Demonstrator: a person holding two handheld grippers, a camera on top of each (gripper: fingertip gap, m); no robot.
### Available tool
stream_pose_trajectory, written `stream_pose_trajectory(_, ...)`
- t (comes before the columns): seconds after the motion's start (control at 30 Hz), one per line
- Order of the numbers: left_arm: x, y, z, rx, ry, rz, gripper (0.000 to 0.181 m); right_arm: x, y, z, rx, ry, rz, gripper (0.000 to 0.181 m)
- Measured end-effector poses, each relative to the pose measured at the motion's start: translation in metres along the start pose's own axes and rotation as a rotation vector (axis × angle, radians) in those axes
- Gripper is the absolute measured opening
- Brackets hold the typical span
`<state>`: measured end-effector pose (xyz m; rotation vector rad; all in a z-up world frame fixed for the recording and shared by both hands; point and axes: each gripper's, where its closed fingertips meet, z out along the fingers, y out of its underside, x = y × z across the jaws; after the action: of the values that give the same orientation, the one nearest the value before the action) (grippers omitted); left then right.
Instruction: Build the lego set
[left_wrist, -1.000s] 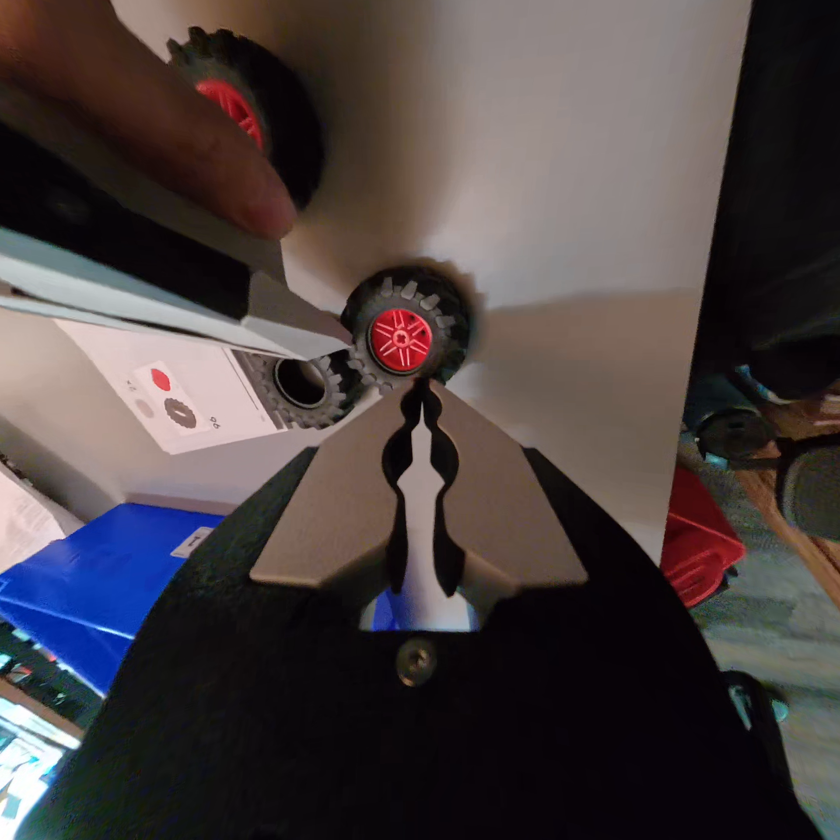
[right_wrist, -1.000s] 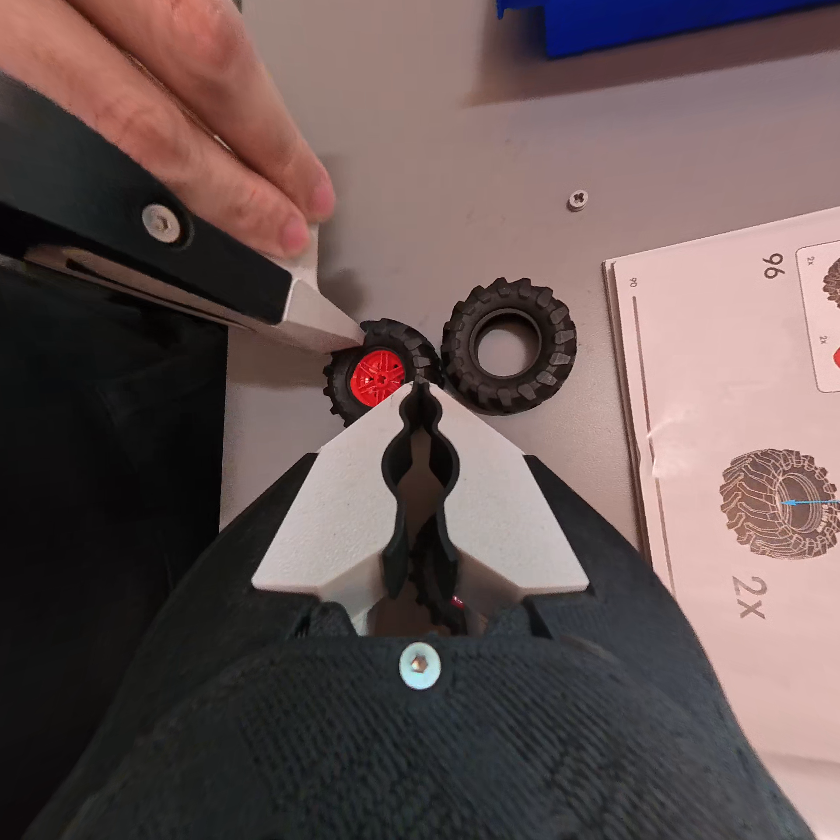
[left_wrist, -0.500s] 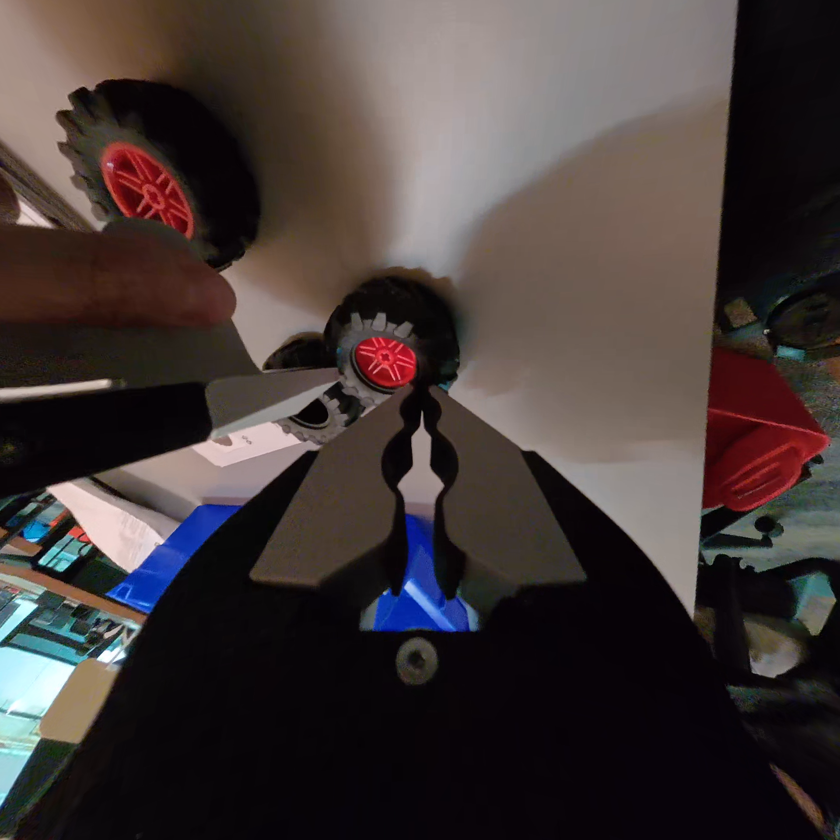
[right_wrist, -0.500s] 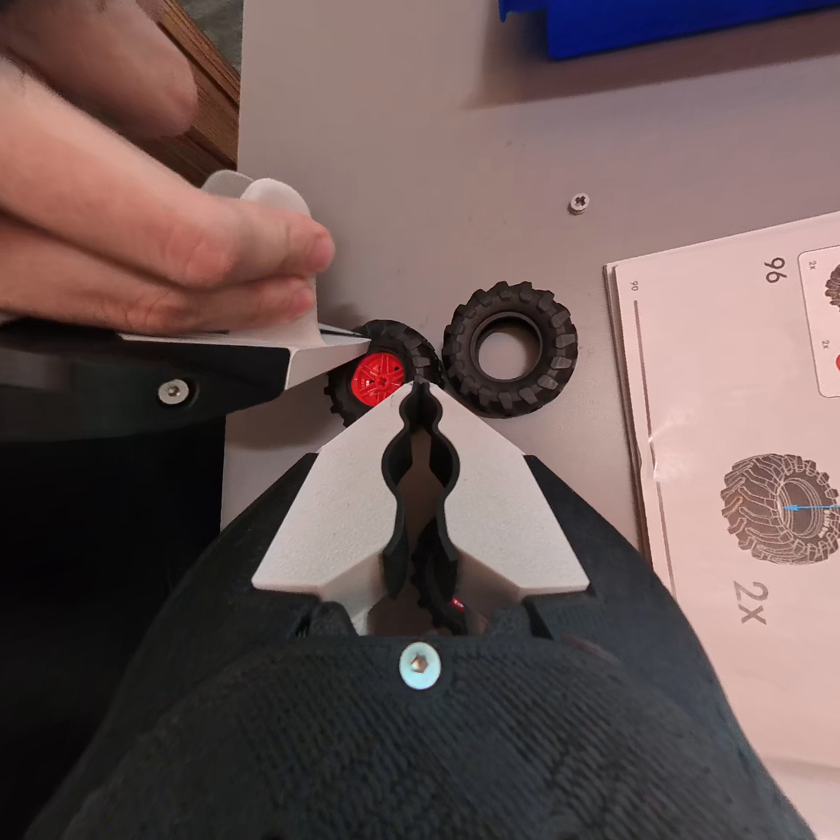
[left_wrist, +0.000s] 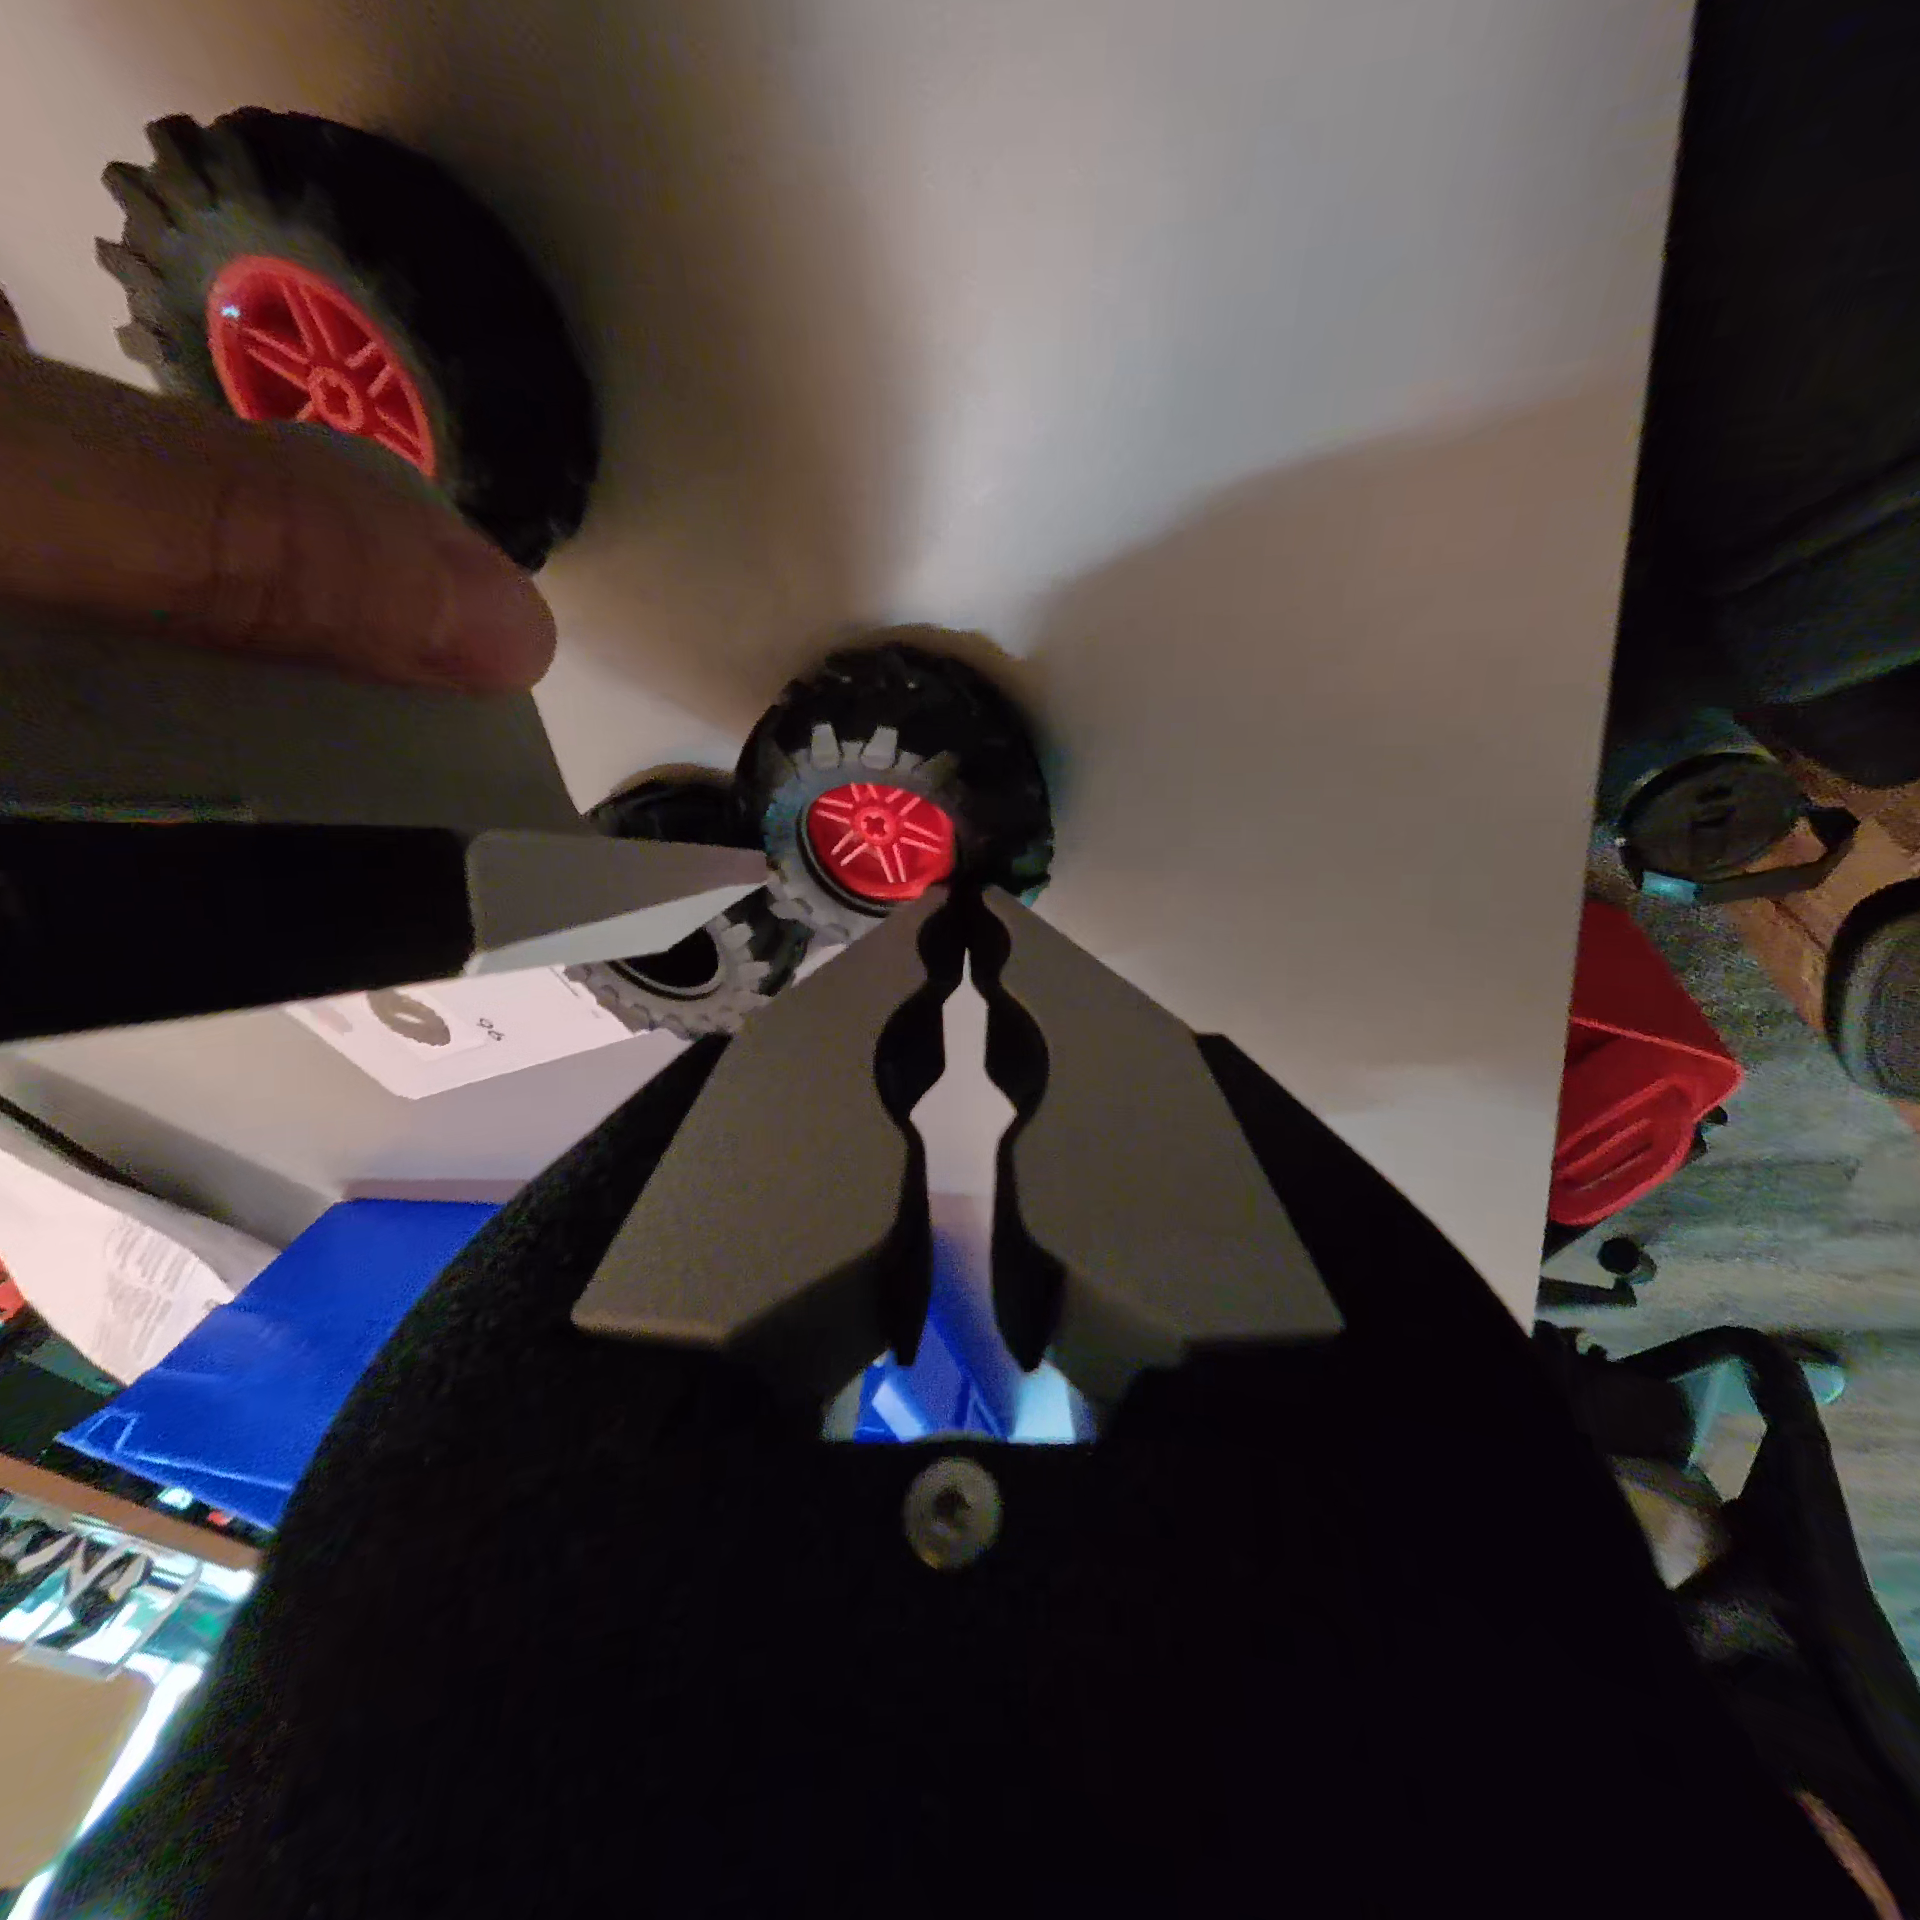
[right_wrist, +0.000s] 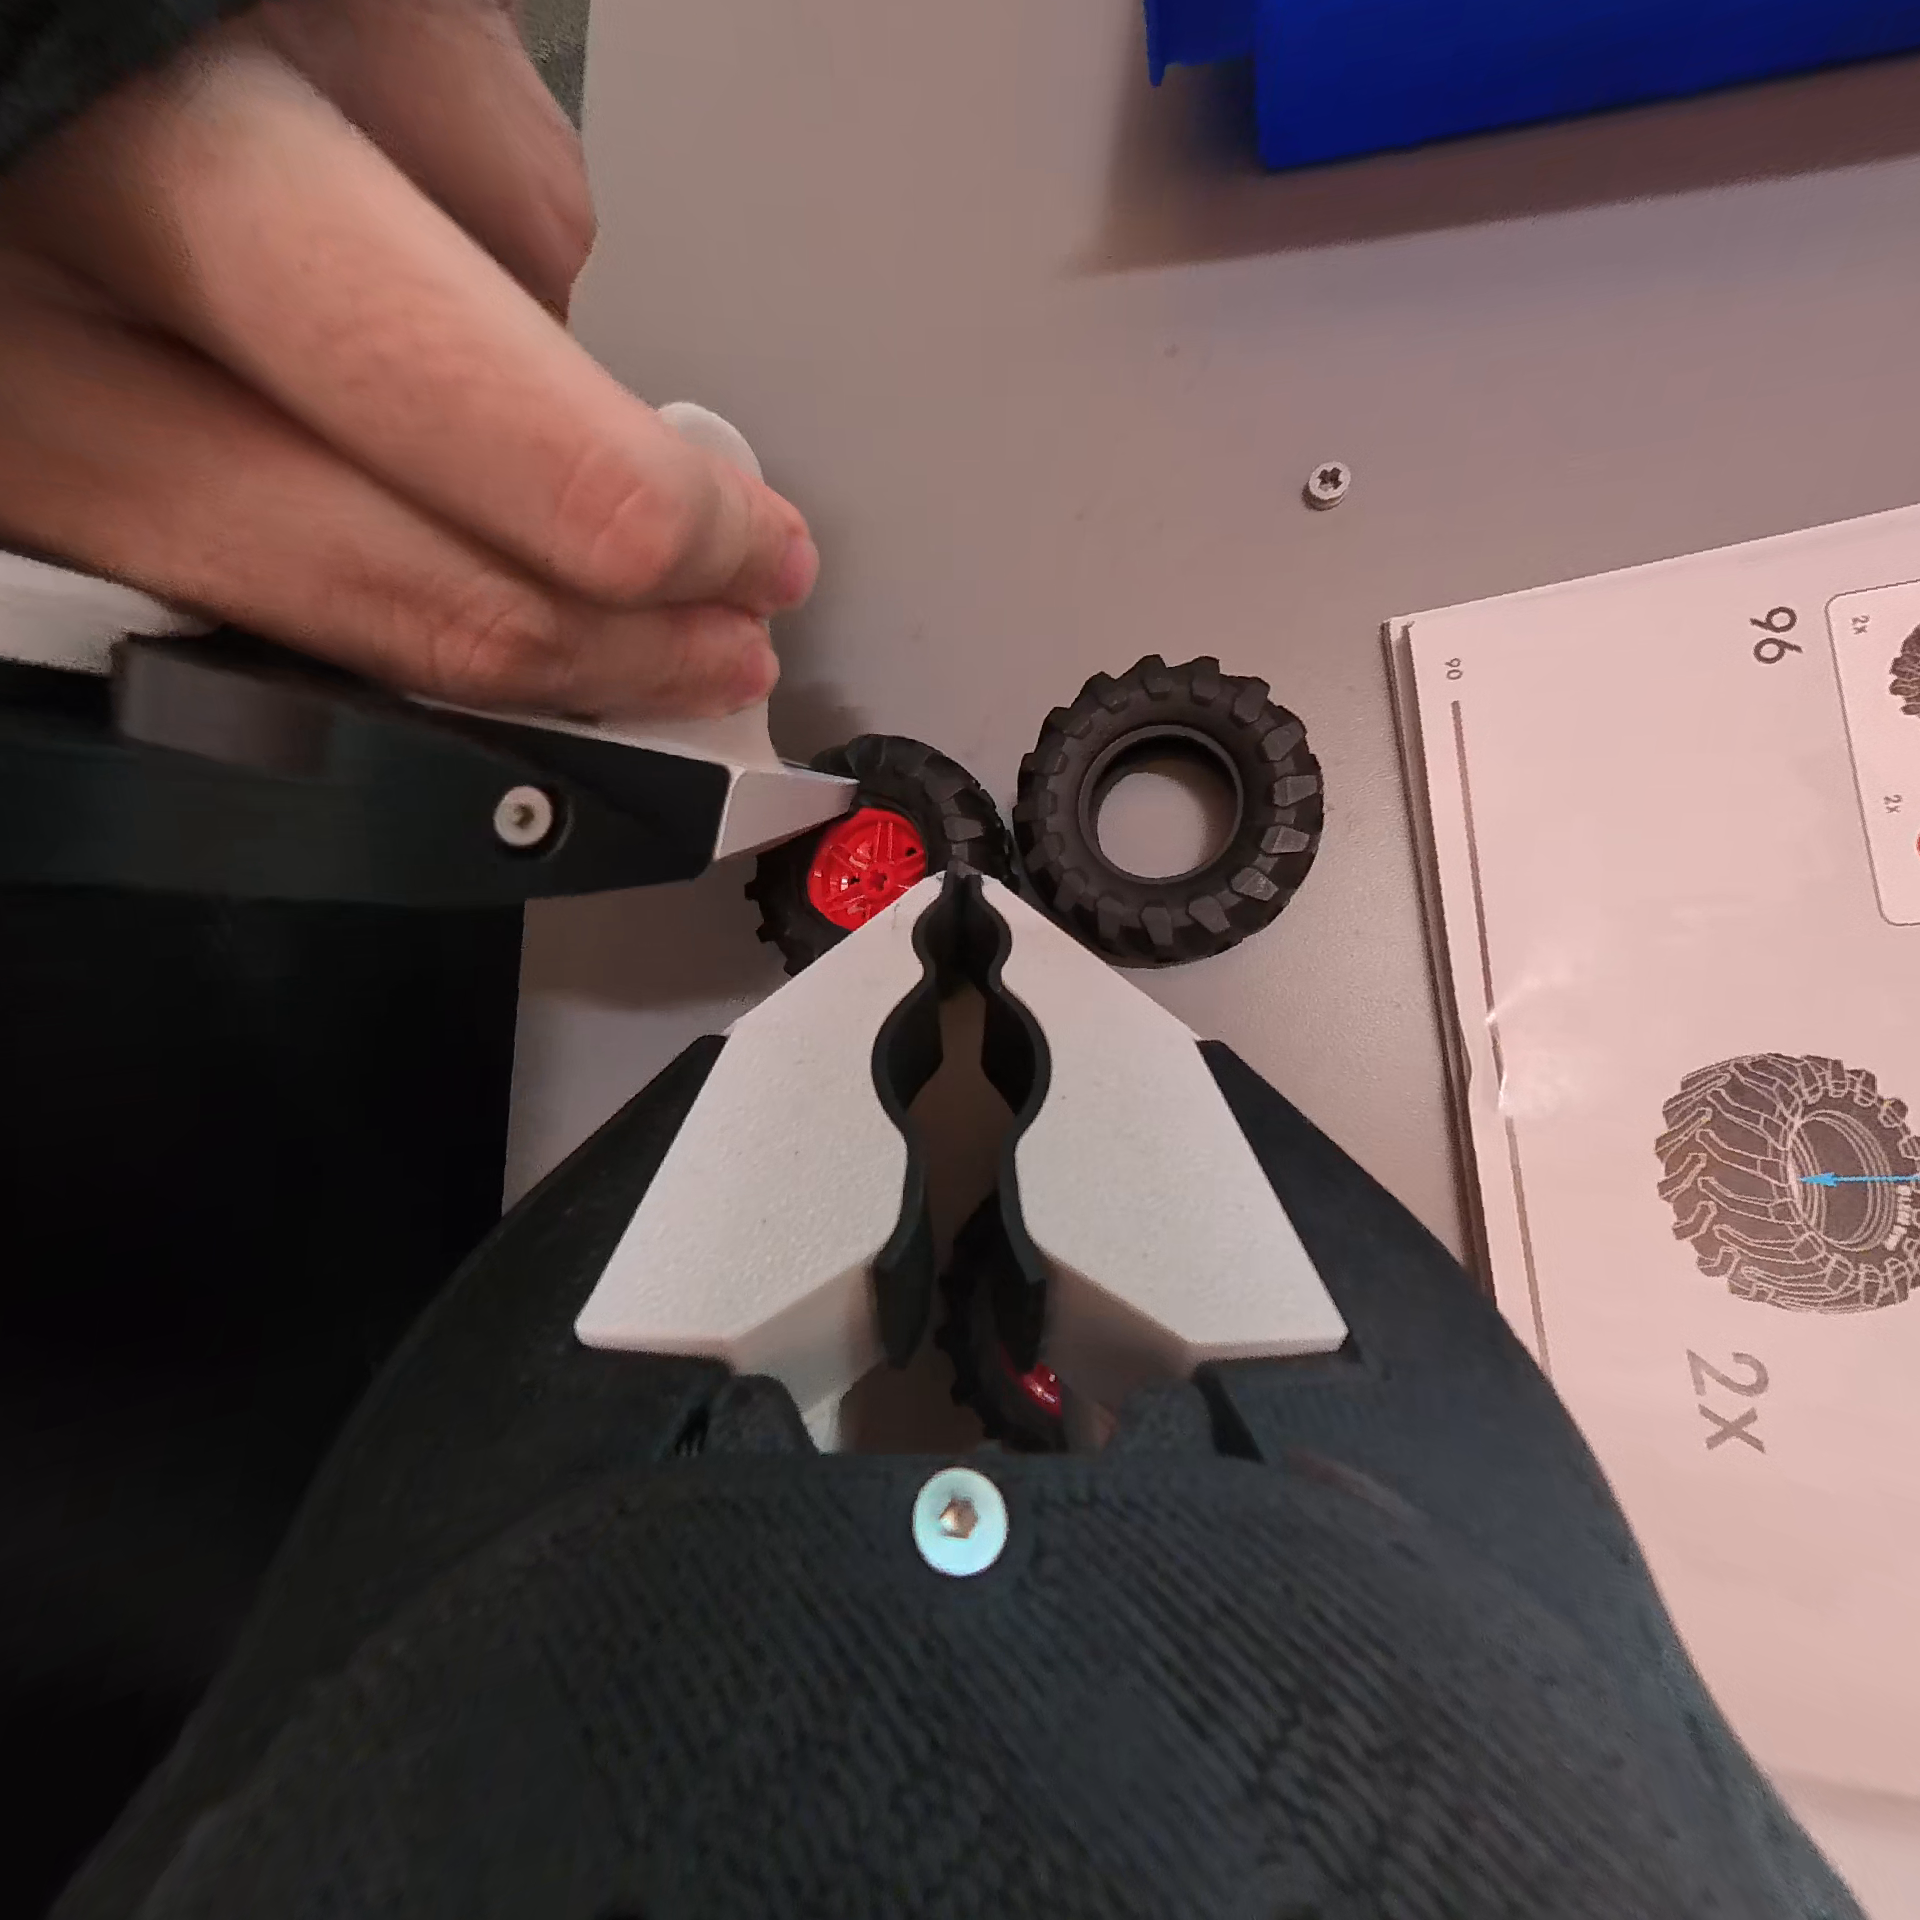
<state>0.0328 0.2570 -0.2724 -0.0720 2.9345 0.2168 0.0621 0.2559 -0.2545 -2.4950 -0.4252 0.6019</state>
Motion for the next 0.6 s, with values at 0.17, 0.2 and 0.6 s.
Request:
stream_pose_trajectory(0.17,0.000,0.001,0.003,-0.023,-0.032,-0.025,0.000,0.000,-0.001,0.000,-0.001,0.009,-0.008,0.000)
stream_pose_trajectory(0.2,0.000,0.001,0.003,0.009,-0.030,-0.053,0.000,0.000,-0.001,0.000,-0.002,0.013,-0.011,0.000)
stream_pose_trajectory(0.6,-0.005,0.004,-0.023,0.148,-0.015,-0.210,0.000,0.007,0.002,-0.004,0.025,0.098,0.000,0.000)
